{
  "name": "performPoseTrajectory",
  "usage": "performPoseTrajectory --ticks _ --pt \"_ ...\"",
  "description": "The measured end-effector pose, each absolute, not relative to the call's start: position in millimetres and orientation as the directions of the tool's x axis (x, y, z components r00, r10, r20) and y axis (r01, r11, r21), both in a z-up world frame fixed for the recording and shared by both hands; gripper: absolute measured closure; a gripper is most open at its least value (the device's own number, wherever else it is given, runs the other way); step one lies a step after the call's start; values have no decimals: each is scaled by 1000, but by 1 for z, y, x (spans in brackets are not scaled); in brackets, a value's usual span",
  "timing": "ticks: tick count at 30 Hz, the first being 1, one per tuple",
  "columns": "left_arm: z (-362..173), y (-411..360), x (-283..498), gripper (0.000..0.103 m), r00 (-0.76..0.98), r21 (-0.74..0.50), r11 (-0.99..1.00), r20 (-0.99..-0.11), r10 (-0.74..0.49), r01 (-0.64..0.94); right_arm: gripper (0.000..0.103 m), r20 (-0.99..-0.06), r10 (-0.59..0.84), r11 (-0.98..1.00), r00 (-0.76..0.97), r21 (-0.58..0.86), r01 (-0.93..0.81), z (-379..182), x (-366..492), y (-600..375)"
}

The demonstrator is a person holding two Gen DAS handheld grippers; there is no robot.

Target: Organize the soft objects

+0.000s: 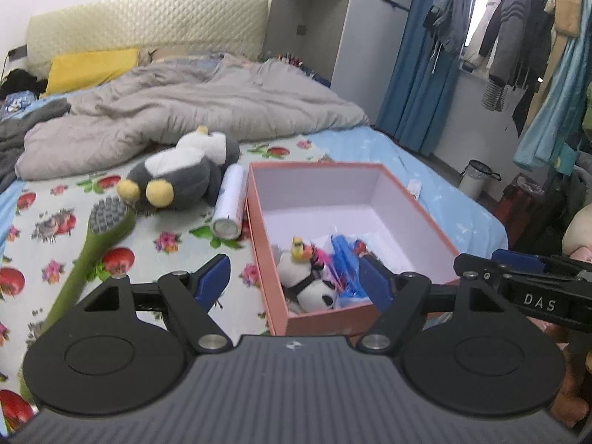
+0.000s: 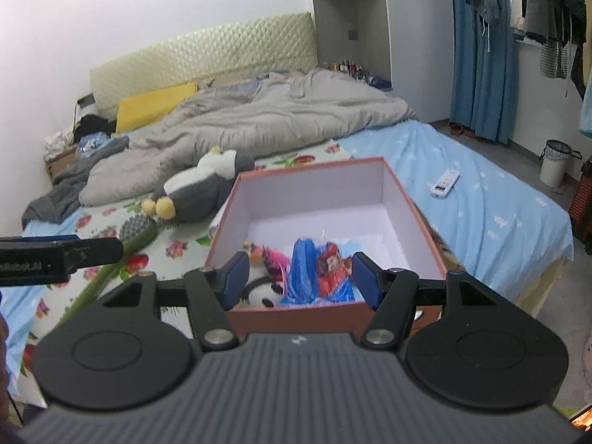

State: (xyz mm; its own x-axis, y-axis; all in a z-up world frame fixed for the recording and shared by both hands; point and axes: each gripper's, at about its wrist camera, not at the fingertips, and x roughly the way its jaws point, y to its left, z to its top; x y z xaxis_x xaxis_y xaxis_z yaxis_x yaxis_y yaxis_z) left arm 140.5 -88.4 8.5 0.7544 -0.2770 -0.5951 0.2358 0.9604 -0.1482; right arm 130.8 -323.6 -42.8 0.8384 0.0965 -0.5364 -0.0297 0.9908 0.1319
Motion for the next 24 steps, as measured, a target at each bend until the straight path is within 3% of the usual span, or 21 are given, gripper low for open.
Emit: performPoseTrajectory --ticks 18,24 --pt "-25 -86 152 23 720 -175 964 -641 -266 200 40 -578 84 995 812 96 -34 -60 131 -322" --pt "-25 -86 151 9 713 -174 966 -651 -260 193 39 -567 94 994 819 107 -40 -59 133 -324"
